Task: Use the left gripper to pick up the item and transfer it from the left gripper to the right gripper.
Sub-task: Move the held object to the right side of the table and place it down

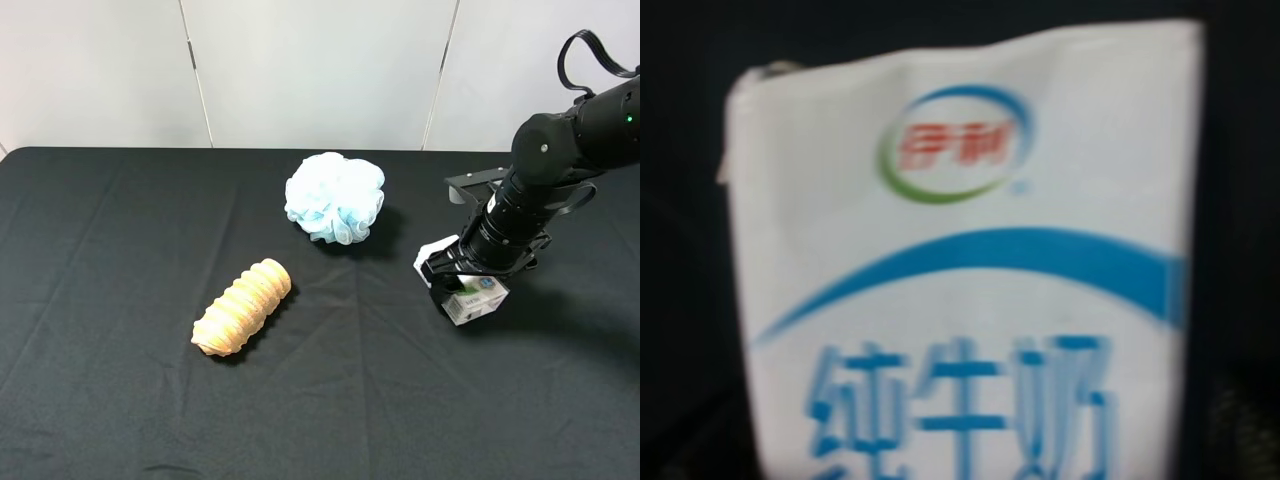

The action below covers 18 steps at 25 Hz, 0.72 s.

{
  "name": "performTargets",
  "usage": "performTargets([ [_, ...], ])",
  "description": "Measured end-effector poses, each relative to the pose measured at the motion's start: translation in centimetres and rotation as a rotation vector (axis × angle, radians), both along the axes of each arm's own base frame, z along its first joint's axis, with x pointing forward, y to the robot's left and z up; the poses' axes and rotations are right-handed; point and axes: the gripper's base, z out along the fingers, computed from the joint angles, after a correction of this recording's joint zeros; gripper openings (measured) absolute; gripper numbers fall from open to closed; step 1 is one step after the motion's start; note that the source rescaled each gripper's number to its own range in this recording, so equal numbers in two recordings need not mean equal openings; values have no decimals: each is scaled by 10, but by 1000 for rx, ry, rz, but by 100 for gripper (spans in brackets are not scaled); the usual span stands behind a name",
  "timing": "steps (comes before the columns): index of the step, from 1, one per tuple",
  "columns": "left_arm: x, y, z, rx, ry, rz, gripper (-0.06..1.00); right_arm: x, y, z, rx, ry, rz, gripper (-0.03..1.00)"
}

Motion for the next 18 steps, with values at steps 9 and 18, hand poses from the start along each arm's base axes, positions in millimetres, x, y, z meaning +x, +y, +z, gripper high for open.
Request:
performTargets([
  [9,0,0,0,0,0,0,93,0,0,0,2,-1,-7,99],
  [18,0,0,0,0,0,0,93,-4,-1,25,0,16,-4,100],
])
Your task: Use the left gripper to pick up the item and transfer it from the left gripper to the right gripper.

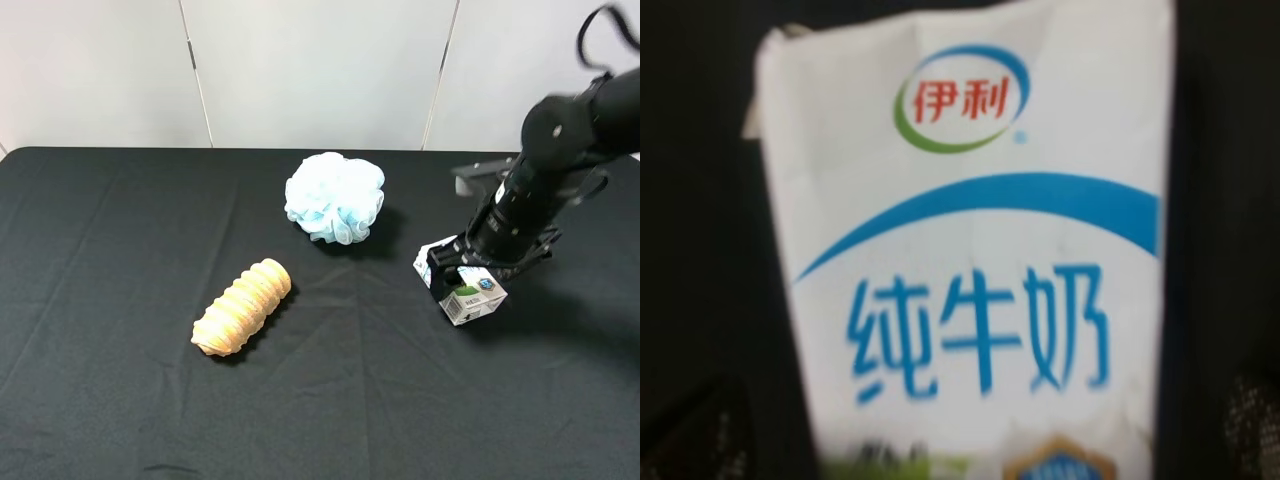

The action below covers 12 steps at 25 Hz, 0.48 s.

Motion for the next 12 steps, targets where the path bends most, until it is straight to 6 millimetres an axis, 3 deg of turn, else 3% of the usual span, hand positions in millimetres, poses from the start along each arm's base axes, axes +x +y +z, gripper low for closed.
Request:
performTargets([
  [7,0,0,0,0,0,0,93,-10,-2,70,26,-20,-35,100],
  [12,0,0,0,0,0,0,93,-36,-9,111,57,-40,-46,100],
])
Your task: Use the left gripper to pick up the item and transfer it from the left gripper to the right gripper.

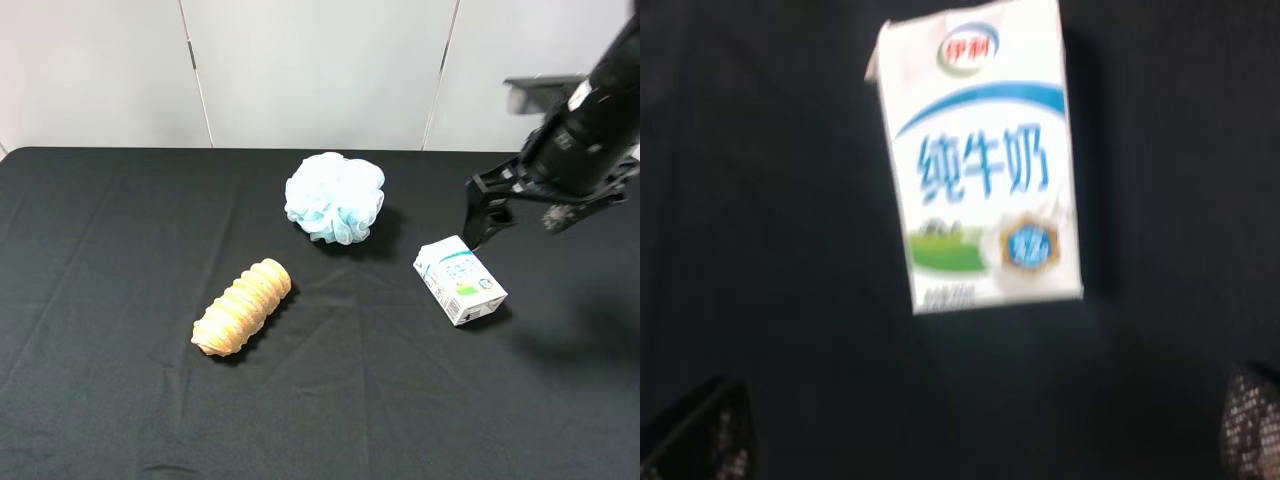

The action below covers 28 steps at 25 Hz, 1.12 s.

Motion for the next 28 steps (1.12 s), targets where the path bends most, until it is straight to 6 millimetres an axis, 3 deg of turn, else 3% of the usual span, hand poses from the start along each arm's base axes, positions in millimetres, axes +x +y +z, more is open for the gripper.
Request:
performTargets([
  [8,0,0,0,0,0,0,93,-54,-16,53,44,-53,-7,100],
  [15,0,0,0,1,0,-1,93,-102,-31,79,111,-193,-18,100],
  [20,0,0,0,1,0,-1,93,-143,-44,73,136,-258,-19,100],
  [28,0,0,0,1,0,-1,93,-207,-65,35,185,-397,-18,100],
])
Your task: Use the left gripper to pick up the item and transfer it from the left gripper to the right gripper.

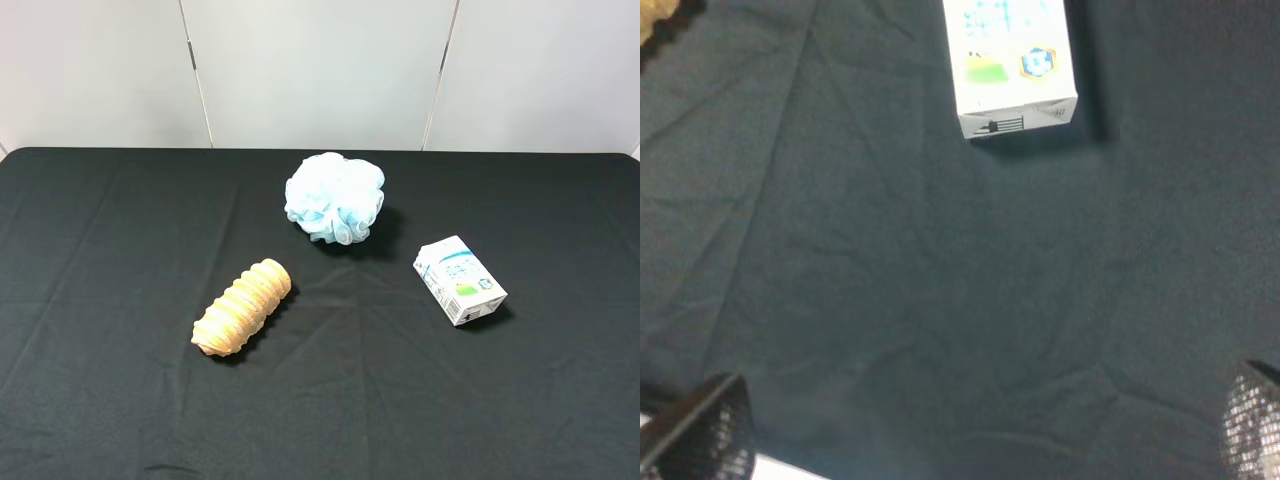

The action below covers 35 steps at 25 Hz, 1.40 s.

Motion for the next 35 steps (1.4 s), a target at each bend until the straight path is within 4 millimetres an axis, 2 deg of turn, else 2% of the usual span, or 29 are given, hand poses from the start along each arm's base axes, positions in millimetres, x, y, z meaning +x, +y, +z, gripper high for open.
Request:
performTargets([
  [6,0,0,0,0,0,0,93,-32,-13,-18,66,-235,-13,100],
  [12,0,0,0,0,0,0,93,-51,-22,-20,88,-421,-35,100],
  [30,0,0,0,0,0,0,93,-49,-23,-23,80,-436,-45,100],
  [35,0,0,0,0,0,0,93,-49,-22,-23,50,-441,-178,100],
])
